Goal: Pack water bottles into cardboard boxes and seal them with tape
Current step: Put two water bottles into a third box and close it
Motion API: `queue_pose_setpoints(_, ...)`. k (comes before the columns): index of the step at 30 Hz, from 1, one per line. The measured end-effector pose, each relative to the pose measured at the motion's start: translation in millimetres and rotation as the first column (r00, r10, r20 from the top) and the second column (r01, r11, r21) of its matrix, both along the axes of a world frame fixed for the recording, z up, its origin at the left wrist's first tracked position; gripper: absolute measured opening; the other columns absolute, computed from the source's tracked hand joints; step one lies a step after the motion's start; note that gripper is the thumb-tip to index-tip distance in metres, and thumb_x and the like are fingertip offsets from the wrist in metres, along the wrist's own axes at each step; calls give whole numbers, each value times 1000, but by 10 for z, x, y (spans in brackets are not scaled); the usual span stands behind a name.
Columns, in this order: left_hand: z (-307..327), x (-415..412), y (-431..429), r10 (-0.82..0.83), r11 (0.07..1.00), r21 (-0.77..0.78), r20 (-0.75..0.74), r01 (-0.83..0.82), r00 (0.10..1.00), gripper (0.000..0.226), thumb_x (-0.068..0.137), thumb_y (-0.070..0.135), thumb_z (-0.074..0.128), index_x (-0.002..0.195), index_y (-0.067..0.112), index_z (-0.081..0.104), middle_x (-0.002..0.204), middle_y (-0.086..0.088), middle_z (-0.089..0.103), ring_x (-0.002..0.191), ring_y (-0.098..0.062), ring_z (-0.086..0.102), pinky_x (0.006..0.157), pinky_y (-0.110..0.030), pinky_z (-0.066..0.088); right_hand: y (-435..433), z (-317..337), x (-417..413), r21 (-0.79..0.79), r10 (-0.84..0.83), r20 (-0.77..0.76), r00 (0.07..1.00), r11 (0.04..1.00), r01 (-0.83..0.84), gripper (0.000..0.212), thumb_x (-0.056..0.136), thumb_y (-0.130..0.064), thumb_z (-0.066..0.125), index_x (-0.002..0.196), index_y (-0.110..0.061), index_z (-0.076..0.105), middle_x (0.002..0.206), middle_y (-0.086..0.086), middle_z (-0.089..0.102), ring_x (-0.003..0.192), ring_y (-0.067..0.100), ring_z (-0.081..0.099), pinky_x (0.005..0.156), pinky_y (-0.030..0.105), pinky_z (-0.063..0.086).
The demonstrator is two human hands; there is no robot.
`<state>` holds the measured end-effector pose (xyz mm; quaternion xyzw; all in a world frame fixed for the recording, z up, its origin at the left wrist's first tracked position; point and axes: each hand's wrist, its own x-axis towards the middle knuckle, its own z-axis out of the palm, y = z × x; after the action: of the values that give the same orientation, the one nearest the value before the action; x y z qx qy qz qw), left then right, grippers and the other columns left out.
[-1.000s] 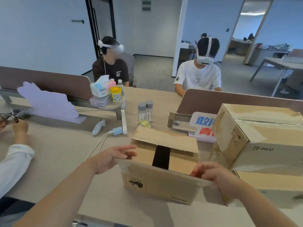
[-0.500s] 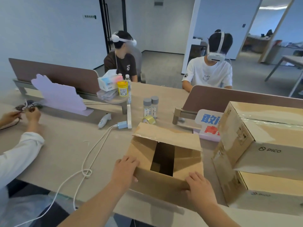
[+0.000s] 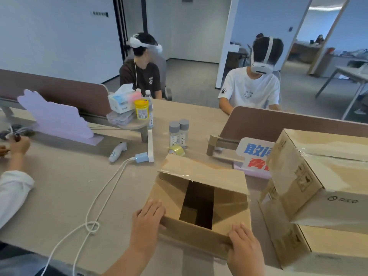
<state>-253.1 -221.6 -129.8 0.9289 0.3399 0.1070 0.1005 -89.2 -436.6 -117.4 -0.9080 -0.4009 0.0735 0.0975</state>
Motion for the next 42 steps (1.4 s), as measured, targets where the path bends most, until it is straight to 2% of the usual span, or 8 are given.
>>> queue_pose_setpoints(3, 205, 52, -68, -2, 1000, -26, -201, -4, 980, 52, 75, 33, 78, 123, 31, 59, 142, 7, 50, 140, -18, 34, 106, -44, 32, 47, 24, -51, -7, -33, 21, 999, 999, 33, 65, 7, -42, 90, 66, -19, 76, 83, -3, 76, 82, 23, 74, 85, 38, 53)
queue_pose_setpoints(6, 450, 135, -26, -65, 997, 0, -481, 75, 874, 57, 93, 51, 47, 143, 27, 33, 155, 2, 25, 145, -23, 15, 114, -57, 2, 42, 95, -74, -54, -68, 107, 992, 996, 74, 64, 7, -46, 87, 67, -26, 74, 86, -8, 75, 86, 17, 73, 117, 31, 1)
queue_pose_setpoints(10, 833, 287, 195, -171, 951, -308, -488, 14, 856, 62, 89, 70, 27, 127, 30, 54, 139, 2, 47, 136, -24, 33, 113, -61, 0, 79, 419, -148, -192, -56, 6, 998, 980, 57, 58, 78, -56, 63, 131, -36, 51, 151, -18, 32, 145, 7, 19, 116, 43, -15)
queue_pose_setpoints(19, 509, 642, 349, 36, 927, -345, -301, -145, 953, 99, 79, 70, 49, 153, 26, -2, 159, -1, -16, 146, -37, -5, 112, -55, 21, 383, 649, 95, -65, -249, -150, 957, 968, 242, 46, 90, -53, 43, 124, -29, 60, 124, -10, 62, 118, 13, 53, 101, 30, 39)
queue_pose_setpoints(26, 324, 595, 395, 23, 964, -244, -306, -101, 952, 122, 65, 87, 46, 152, 24, -10, 158, -4, -24, 146, -36, -7, 111, -53, 24, 702, 540, 356, -141, -55, -62, 997, 989, 46, 63, 94, -43, 43, 150, -24, 22, 155, 4, 26, 140, 25, 27, 117, 38, 22)
queue_pose_setpoints(31, 322, 591, 356, 35, 966, -231, -325, -116, 945, 124, 61, 89, 45, 151, 27, -12, 158, -2, -21, 146, -35, -4, 110, -52, 27, 901, 731, 692, 188, -222, -82, 972, 954, 233, 70, 98, -39, 43, 153, -20, 4, 160, 10, 2, 148, 28, 3, 118, 41, 13)
queue_pose_setpoints(36, 330, 636, 396, 86, 967, -208, -290, -151, 953, 110, 65, 89, 42, 148, 30, 0, 159, 2, -6, 139, -31, 22, 103, -49, 37, 1284, 751, 1297, 32, -314, -71, 947, 948, 317, 88, 89, -61, 43, 153, -19, -2, 160, 9, -8, 147, 32, -1, 118, 49, 11)
queue_pose_setpoints(42, 259, 682, 382, 160, 961, -184, -247, -209, 956, 100, 68, 86, 42, 144, 32, 7, 156, 5, 3, 132, -26, 30, 99, -45, 40, 1440, 458, 1670, -180, -241, -284, 928, 964, 195, 79, 77, -56, 62, 139, -19, 33, 129, 6, 49, 113, 23, 52, 84, 33, 51)
